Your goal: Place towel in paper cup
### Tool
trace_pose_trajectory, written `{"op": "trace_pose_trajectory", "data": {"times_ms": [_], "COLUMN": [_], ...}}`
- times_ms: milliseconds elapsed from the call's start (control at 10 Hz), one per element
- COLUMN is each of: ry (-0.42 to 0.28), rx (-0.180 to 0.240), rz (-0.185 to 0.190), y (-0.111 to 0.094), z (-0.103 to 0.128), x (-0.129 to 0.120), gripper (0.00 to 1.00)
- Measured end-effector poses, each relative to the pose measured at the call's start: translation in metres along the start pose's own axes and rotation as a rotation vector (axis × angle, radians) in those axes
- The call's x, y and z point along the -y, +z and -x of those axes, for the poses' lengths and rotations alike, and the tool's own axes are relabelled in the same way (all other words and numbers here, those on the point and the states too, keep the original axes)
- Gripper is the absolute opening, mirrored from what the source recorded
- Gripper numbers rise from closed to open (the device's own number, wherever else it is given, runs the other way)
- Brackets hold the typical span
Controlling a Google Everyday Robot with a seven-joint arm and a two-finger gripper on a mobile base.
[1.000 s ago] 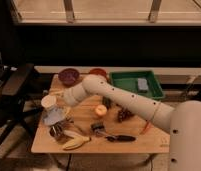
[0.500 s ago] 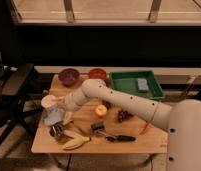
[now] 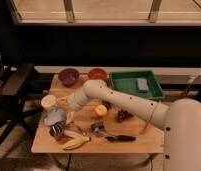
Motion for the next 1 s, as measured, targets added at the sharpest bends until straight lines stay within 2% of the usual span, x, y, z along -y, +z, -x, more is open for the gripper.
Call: {"op": "trace_pose_trajectory", "data": {"times_ms": [400, 500, 600, 700, 1000], "ry": [0.021, 0.022, 0.024, 0.023, 0.025], "rx": [0.046, 0.056, 0.061, 0.063, 0.061], "rz": [-0.008, -0.010, -0.013, -0.021, -0.035], "y": [0.018, 0.023, 0.026, 0.029, 0.031], "z": [0.002, 0.003, 0.003, 0.004, 0.007], "x": [-0.008, -0.009, -0.009, -0.009, -0.007], "gripper": [0.80, 0.75, 0.68, 0.56, 0.28]}}
